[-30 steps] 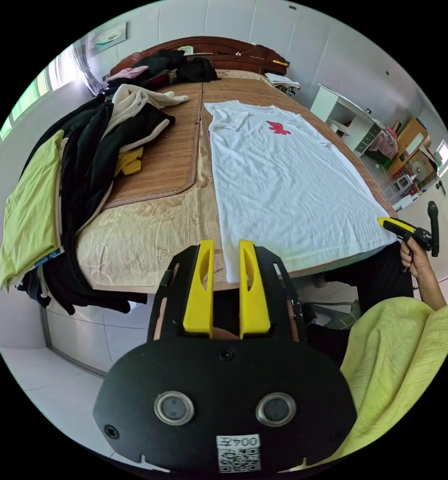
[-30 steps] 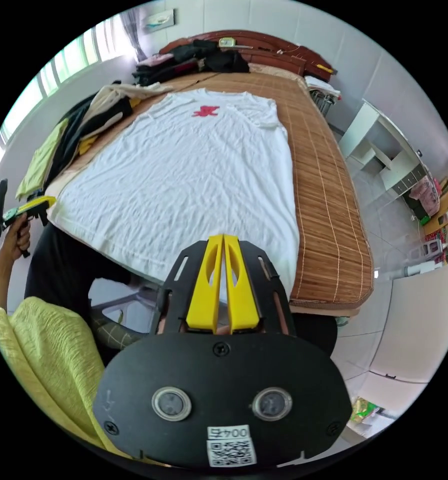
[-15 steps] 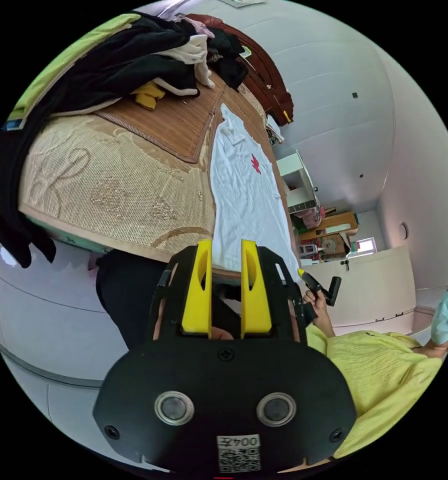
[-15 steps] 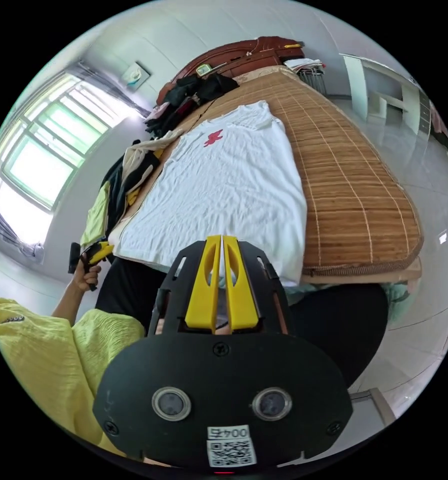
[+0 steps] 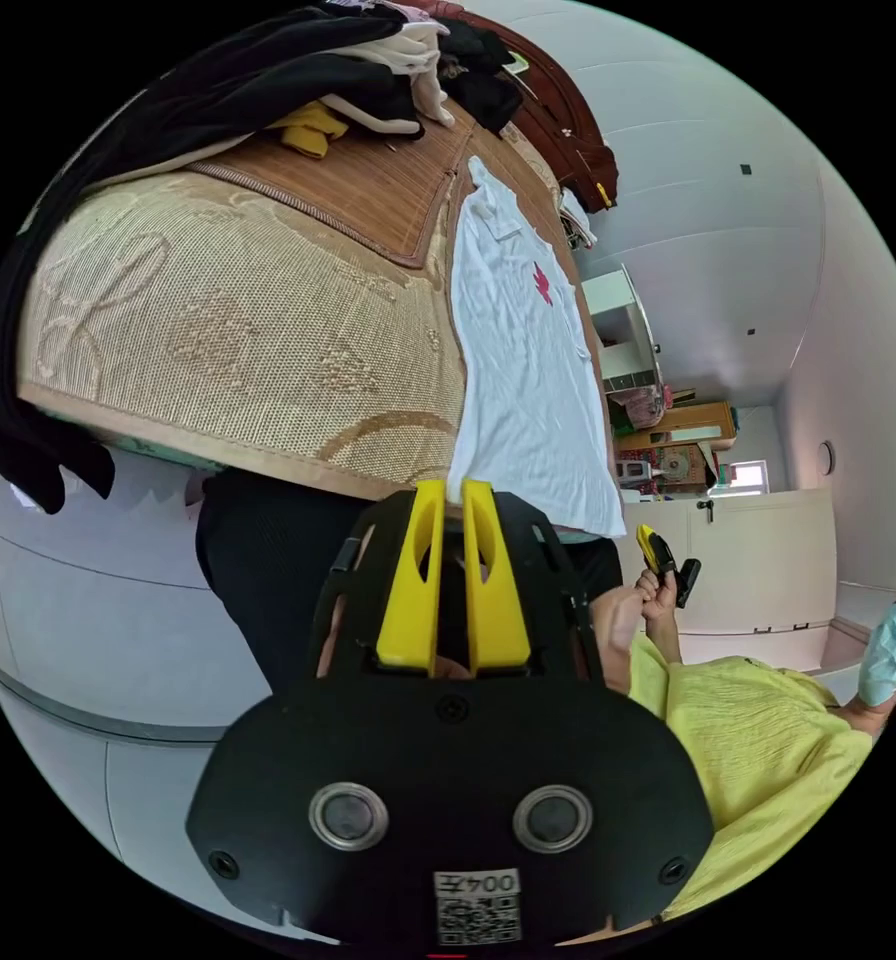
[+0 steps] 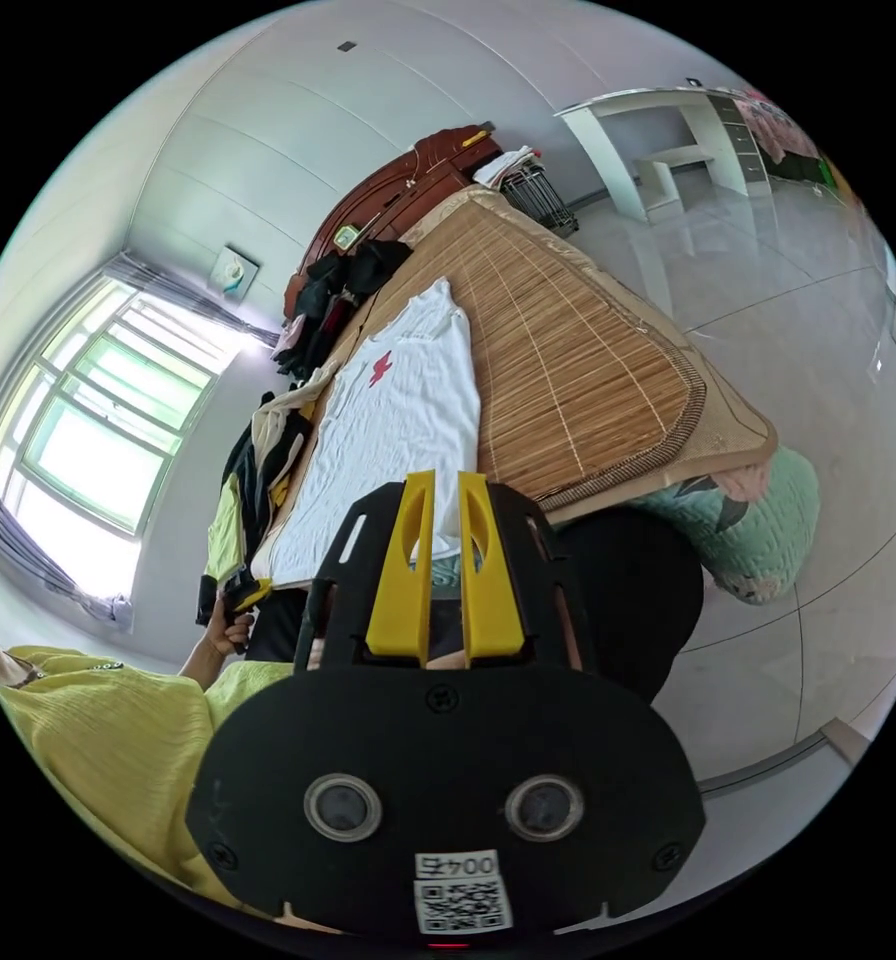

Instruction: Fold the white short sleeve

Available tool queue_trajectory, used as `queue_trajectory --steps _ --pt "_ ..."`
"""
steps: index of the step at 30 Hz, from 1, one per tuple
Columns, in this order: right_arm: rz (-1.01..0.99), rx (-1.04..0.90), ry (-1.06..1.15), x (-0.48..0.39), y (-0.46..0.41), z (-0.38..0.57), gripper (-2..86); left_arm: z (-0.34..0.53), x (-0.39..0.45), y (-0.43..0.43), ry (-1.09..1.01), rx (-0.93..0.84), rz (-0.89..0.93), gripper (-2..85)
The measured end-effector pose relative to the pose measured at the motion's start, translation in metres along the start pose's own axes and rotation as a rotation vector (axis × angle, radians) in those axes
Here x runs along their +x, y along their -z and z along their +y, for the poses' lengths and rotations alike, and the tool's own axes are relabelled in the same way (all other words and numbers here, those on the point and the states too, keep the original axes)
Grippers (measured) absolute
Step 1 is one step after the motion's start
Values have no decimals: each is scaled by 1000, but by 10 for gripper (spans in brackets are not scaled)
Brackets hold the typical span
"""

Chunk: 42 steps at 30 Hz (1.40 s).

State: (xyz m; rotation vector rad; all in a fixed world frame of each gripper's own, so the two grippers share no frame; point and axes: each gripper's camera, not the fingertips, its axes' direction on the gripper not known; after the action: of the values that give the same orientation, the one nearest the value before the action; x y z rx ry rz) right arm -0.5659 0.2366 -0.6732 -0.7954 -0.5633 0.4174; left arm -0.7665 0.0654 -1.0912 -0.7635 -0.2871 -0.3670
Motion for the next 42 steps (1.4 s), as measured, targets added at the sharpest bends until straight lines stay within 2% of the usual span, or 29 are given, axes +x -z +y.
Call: queue_trajectory --steps 6,9,13,20,24,27,33,42 --pt "-23 -4 0 17 -21 8 16 13 5 1 58 8 99 50" --pt "-18 -18 26 19 -33 10 18 26 18 -2 27 42 90 56" --pt "-30 -25 41 24 -47 12 21 39 42 -10 -10 49 -20 37" --pt "-26 -45 71 31 -69 15 1 71 120 -44 -265 23 -318 35" --pt "-22 -42 85 36 -74 18 1 98 173 -64 -418 32 -485 74" --pt "-32 -32 98 40 -76 19 2 113 195 -68 -457 23 -529 118" --pt "-54 -26 117 48 -82 18 -3 124 195 -87 -420 -66 -395 144" --pt "-47 -21 112 59 -89 19 -6 131 196 -108 -377 -57 -280 134"
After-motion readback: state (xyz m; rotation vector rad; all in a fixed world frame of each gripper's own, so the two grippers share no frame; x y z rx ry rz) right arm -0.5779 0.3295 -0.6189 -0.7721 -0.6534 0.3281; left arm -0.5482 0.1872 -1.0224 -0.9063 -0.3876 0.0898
